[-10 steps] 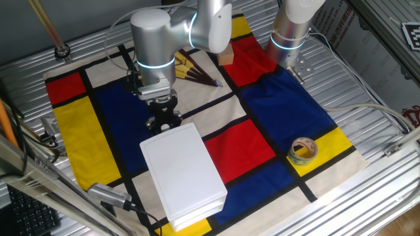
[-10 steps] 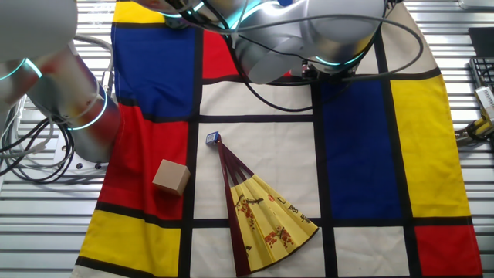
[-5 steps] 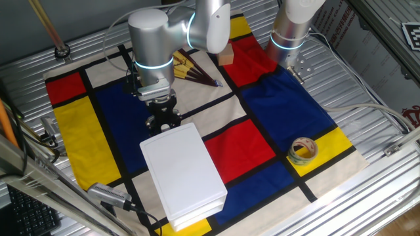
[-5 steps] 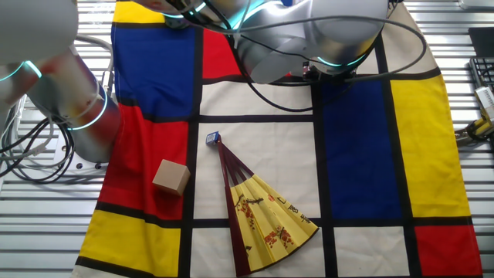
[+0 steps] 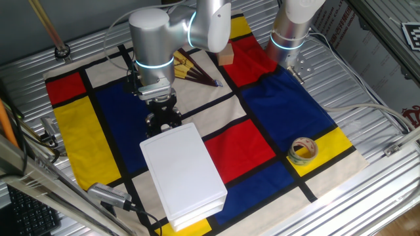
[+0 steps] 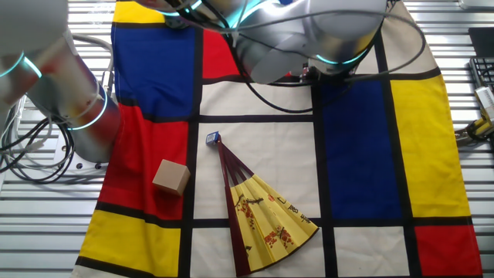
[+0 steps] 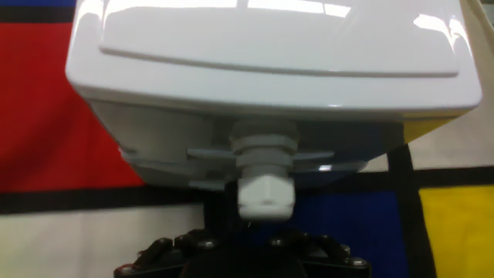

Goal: Grasp the handle and close the drawer

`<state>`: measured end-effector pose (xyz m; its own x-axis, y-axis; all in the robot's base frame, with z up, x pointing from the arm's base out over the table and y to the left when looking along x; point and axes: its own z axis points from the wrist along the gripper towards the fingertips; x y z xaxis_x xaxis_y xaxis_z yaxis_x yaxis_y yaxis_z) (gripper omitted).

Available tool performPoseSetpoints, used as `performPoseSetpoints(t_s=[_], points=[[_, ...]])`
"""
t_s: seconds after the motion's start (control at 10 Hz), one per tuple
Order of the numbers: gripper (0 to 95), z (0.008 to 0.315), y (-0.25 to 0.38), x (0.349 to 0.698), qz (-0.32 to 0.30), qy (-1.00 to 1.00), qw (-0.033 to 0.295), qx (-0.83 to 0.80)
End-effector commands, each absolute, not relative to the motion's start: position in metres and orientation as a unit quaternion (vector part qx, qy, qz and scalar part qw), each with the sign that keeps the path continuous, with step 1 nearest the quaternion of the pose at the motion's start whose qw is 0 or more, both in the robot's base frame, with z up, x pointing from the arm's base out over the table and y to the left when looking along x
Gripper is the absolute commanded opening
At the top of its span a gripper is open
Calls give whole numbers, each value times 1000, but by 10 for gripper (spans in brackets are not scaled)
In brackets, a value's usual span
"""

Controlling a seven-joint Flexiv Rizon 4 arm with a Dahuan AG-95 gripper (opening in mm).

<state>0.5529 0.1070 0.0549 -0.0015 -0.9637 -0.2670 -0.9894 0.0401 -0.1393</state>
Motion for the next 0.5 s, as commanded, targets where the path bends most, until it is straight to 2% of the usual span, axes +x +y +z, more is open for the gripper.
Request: performPoseSetpoints(t_s=[0.1,0.2,0.3,0.5], points=[[380,61,69,546,6,730,97,-677],[380,65,49,543,-10,735,81,-673],[190,68,36,539,-17,743,74,-665],[190,74,22,535,-22,756,69,-650]])
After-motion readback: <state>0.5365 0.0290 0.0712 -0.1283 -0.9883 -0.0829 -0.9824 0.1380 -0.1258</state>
